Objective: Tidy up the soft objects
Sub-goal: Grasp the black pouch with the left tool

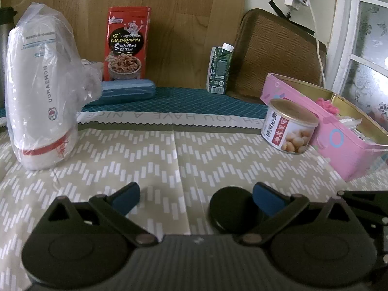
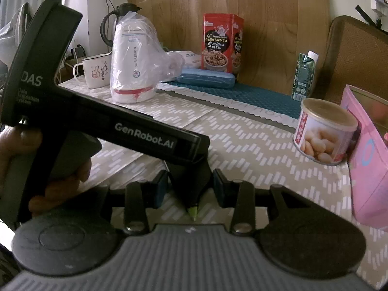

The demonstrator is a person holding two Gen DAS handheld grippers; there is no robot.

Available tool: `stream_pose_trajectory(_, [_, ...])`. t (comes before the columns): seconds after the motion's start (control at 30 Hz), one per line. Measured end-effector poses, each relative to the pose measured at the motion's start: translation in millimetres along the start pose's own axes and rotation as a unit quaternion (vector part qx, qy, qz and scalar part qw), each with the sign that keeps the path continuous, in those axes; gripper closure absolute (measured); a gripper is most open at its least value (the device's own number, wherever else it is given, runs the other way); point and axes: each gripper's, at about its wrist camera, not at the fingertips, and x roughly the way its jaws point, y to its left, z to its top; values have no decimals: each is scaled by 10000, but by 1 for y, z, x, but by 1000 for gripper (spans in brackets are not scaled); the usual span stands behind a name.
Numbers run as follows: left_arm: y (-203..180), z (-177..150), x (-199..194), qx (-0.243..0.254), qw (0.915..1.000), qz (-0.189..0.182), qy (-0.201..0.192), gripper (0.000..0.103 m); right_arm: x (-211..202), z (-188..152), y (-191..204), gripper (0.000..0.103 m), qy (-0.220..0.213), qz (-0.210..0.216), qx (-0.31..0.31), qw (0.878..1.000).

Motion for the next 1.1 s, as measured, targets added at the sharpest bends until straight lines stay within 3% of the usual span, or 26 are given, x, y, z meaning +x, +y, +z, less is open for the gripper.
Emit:
stream_pose_trajectory(0.4, [-2,-1,-3,112,9996,-247,15,1,-3,-2,2,59,-18,-66,30,10000])
stream_pose_trajectory(0.7, [-3,-3,-6,303,9925,-1179,98,1,-4,-3,2,63,-24,-59,58,10000])
stream_pose_trajectory(1.1, [-3,-5,-6,285,9920,-1230,58,0,-5,-4,1,60,-59,17,161,9999])
